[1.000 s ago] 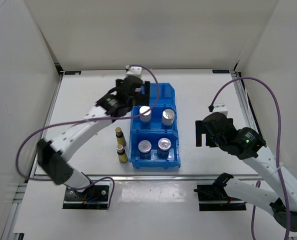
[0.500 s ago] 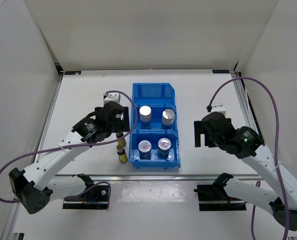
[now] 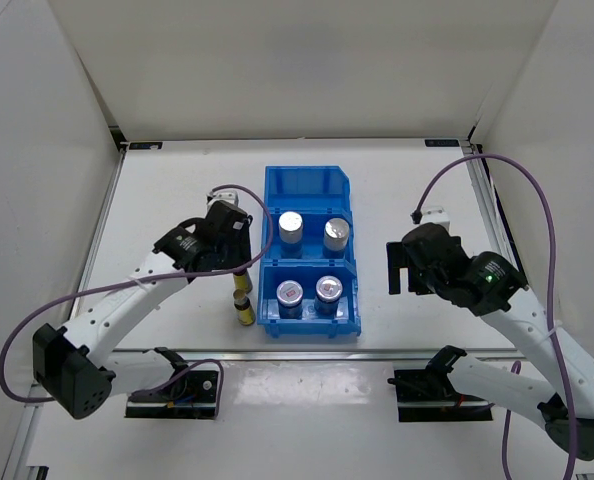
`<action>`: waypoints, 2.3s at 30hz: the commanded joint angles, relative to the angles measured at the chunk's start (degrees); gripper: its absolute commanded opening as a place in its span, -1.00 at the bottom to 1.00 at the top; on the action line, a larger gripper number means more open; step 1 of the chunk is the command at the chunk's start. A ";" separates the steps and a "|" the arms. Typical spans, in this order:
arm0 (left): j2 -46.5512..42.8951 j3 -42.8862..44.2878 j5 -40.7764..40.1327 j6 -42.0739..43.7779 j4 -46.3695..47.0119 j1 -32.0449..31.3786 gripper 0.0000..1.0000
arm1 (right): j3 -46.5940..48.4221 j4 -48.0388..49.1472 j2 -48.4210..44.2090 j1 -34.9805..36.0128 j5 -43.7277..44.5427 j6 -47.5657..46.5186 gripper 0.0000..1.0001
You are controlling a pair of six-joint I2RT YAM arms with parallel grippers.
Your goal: Organize the condiment bottles
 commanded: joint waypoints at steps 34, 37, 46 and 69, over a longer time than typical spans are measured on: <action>9.80 32.65 -6.36 5.37 0.75 2.85 -0.79 | 0.11 2.15 0.04 0.13 -0.41 -0.83 1.00; 18.93 41.81 -3.82 8.28 0.75 2.85 -0.79 | 0.11 2.15 0.04 0.13 -0.41 -0.83 1.00; 50.99 79.87 3.66 13.56 0.75 -0.84 -0.79 | 0.11 2.15 0.04 0.65 0.64 -0.30 1.00; 70.81 83.42 9.81 10.83 1.28 -2.25 0.35 | 0.11 1.62 0.04 0.66 1.17 -0.30 1.00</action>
